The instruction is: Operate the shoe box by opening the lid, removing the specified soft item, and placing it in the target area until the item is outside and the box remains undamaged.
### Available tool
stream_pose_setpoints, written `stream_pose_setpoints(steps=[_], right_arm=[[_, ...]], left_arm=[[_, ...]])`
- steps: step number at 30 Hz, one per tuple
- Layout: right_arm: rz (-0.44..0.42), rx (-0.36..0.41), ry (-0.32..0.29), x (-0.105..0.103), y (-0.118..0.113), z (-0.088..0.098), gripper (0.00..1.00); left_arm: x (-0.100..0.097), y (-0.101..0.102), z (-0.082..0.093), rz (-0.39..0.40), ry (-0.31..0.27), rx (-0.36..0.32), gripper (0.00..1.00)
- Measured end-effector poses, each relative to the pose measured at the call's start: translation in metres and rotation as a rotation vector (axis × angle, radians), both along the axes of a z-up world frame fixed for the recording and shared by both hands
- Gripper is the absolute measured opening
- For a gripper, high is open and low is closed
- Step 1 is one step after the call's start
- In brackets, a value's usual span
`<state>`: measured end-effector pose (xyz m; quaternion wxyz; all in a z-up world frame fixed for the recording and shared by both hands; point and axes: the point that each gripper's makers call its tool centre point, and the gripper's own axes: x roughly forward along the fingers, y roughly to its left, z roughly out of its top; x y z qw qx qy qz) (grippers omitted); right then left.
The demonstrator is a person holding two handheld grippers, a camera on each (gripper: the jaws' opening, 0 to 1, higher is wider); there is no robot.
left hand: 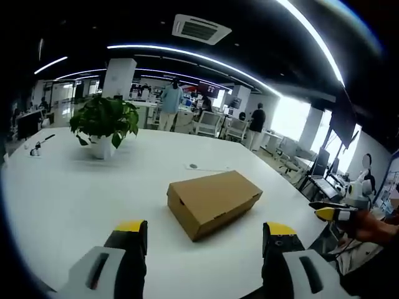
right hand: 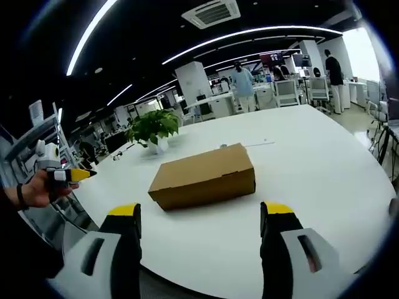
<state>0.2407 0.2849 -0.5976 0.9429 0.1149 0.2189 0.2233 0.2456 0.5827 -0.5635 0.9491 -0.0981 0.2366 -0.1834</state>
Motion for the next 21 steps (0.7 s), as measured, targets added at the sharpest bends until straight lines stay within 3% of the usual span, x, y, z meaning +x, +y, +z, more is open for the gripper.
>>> stream_pose_setpoints(steps=[21], right_arm=[[-0.002,0.000,0.001,-0.0007,-0.0013,-0.0010,0.74]], left_arm=[[-0.0006,0.0010,0.0003,0.009,-0.001,-0.004,0.77]])
